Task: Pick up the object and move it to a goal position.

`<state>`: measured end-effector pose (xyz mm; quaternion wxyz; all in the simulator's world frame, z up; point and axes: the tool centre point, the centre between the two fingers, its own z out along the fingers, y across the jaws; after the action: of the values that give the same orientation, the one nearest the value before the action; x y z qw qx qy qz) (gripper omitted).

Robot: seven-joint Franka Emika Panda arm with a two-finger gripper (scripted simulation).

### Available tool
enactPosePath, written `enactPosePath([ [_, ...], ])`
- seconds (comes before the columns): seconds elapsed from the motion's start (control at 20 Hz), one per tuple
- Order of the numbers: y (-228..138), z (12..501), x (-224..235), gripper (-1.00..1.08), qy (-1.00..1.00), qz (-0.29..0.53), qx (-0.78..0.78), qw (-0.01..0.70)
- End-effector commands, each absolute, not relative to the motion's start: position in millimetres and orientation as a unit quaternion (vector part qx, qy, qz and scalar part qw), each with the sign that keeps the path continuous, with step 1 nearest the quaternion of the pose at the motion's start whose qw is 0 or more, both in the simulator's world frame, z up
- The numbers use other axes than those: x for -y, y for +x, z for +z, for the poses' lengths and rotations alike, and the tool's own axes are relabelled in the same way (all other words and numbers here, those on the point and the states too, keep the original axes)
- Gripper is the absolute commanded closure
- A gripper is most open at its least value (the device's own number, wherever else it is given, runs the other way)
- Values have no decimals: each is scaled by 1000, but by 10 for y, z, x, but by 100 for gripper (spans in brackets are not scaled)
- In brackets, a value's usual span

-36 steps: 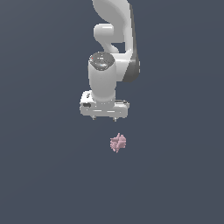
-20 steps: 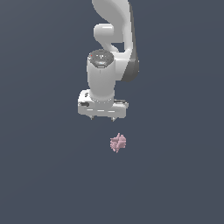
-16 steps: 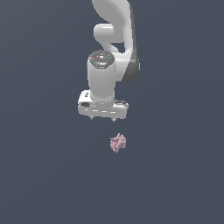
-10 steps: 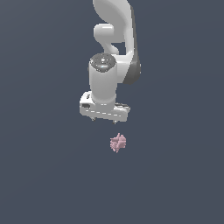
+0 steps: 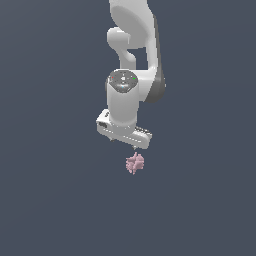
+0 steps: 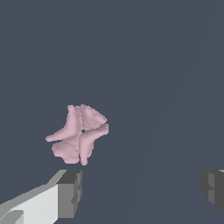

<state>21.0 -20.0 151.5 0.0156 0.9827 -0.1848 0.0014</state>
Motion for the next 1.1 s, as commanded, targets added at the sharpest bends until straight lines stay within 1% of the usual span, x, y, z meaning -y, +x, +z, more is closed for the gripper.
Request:
enactPosePath([
  [0.0, 256, 1467, 147, -92, 976, 2, 217, 14],
  [0.65, 475, 1211, -130, -92, 927, 1, 374, 5],
  [1.05, 561, 1092, -260, -92, 898, 0, 440, 1],
])
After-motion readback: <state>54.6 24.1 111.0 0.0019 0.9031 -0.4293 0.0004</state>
